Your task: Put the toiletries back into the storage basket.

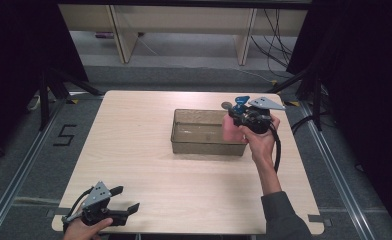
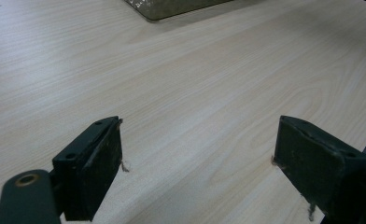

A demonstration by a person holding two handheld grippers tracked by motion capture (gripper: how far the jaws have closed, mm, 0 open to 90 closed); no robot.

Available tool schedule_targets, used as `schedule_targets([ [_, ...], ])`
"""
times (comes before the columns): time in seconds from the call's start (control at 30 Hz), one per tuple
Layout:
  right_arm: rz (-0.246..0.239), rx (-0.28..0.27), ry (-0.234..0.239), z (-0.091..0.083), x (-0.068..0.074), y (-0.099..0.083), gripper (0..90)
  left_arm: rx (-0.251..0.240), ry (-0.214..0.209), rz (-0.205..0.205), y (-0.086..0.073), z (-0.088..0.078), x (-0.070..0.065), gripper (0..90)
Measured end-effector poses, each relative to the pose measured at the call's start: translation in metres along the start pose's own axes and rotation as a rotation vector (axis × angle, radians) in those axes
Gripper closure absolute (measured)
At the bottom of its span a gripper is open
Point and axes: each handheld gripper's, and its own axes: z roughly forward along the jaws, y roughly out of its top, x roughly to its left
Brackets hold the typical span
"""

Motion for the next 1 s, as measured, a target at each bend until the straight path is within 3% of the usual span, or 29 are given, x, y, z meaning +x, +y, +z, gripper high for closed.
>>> schedule_targets([
  [0.1,0.013,0.010,-0.001,0.002,-0.002,-0.003,53.4,0.017,0.008,0.007,0.000,-0.001,0.000,14.7],
  [0.17,-0.008,0.003,-0.010,0.005,-0.004,-0.005,53.4,0.008,0.000,0.007,0.000,-0.001,0.001,14.7],
  [0.2,0.023,0.025,-0.006,0.005,-0.003,-0.006,53.4,0.007,0.001,0.006,0.000,-0.001,0.001,14.7],
  [0.27,0.013,0.029,-0.011,0.007,-0.004,-0.008,53.4,0.004,0.001,0.004,0.000,-0.001,0.002,14.7],
  [0.3,0.030,0.030,-0.013,0.008,-0.005,-0.011,53.4,0.009,0.008,0.003,0.000,-0.001,0.002,14.7],
  [0.47,0.013,0.038,-0.027,0.010,-0.006,-0.013,53.4,0.015,0.005,0.005,0.000,-0.001,0.001,14.7],
  [0.53,0.039,0.048,-0.023,0.010,-0.006,-0.014,53.4,0.013,0.004,0.004,0.000,-0.001,0.001,14.7],
  [0.67,0.019,0.044,-0.018,0.011,-0.007,-0.016,53.4,0.011,0.003,0.000,0.000,-0.001,0.000,14.7],
  [0.7,0.019,0.055,-0.028,0.012,-0.006,-0.018,53.4,-0.011,-0.005,-0.009,0.001,0.000,0.000,14.7],
  [0.83,-0.002,0.056,-0.028,0.014,-0.007,-0.021,53.4,0.001,0.006,-0.008,0.001,-0.002,0.001,14.7],
  [1.0,0.012,0.067,-0.022,0.015,-0.006,-0.024,53.4,-0.005,-0.006,-0.007,0.001,0.000,0.000,14.7],
])
